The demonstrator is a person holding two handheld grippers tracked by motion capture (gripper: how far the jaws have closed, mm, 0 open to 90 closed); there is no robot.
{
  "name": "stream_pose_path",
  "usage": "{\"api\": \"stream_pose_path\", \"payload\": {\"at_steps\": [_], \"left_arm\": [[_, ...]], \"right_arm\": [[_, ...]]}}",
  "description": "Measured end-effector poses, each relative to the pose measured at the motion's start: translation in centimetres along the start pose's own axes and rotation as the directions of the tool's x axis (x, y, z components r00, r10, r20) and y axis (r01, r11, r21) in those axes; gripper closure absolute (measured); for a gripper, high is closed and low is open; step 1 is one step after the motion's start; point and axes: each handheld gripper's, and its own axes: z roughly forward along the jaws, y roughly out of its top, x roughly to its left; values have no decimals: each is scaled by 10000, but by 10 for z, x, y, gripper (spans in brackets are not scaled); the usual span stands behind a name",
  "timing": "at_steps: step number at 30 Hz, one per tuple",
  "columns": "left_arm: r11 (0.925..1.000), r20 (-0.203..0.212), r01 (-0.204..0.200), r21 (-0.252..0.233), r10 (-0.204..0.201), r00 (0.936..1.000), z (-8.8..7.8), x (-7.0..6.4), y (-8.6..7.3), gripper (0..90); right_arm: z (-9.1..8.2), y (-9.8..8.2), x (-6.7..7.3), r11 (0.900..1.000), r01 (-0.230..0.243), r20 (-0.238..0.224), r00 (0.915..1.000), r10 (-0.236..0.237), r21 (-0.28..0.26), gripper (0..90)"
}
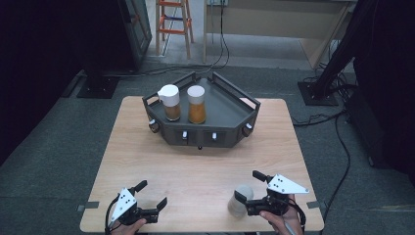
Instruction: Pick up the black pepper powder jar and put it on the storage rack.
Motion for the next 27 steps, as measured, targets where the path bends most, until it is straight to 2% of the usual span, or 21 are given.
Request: {"api": "stream_pose_path", "payload": {"at_steps": [27], "left_arm": [[10000, 9, -58, -44, 58, 10000, -1, 0, 0, 9]], "right_arm": [[5, -23, 11, 9993, 44, 30, 10000, -45, 360, 23]]}}
